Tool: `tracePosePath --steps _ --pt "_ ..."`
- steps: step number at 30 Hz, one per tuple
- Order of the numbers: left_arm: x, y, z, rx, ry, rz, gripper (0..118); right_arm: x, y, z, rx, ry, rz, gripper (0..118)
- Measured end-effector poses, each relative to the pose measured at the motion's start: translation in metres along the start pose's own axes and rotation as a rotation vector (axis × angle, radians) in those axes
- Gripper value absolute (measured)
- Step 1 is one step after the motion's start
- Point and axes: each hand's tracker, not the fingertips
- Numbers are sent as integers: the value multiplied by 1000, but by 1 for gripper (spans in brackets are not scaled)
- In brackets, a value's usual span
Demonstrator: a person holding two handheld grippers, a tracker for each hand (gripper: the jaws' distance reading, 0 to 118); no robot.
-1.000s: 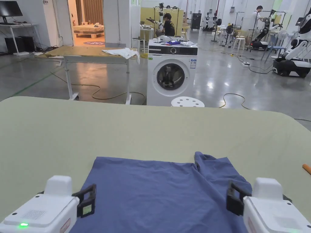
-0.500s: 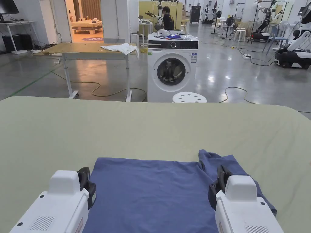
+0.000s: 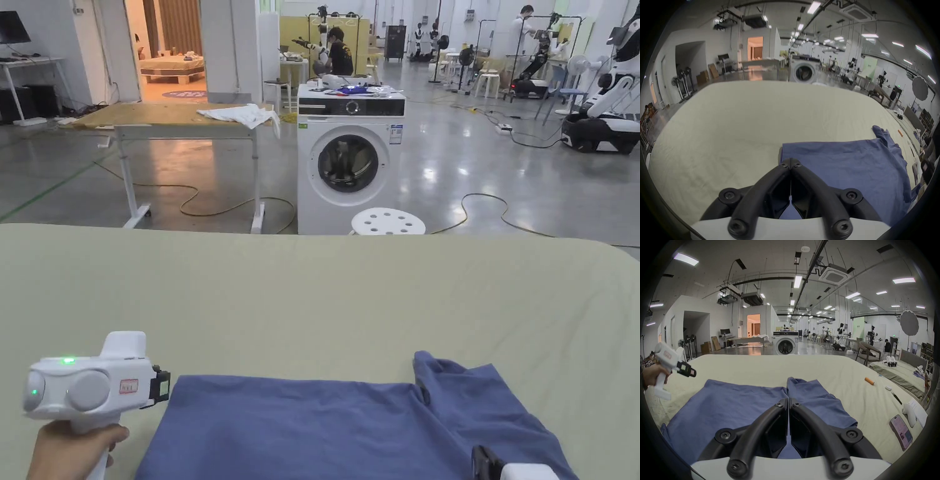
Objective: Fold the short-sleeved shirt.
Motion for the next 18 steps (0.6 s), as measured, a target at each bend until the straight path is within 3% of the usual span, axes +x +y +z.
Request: tracePosePath --steps 2,3,4,5,8,13,15,18 --pt "-3 18 -27 -39 -18 11 17 5 -3 -5 -25 -13 8 0" --pt "-5 25 -39 -59 -13 25 33 7 -5 -7 -35 -15 13 0" --pt "-5 30 -45 -71 -6 42 58 10 -6 -9 -46 -20 18 0" --pt "-6 35 -56 -88 -6 56 58 12 -7 -11 -53 -24 20 0" --pt "-3 38 -79 -118 -5 53 78 18 -10 -15 -72 -35 27 0" --pt "11 22 -108 -264 59 -47 78 25 -13 -20 -104 -49 21 0" --pt "18 17 -108 -236 80 -87 77 27 -15 -22 -116 -56 23 0" --pt "30 15 -106 -211 120 -131 66 35 -14 -28 -135 -54 -3 0"
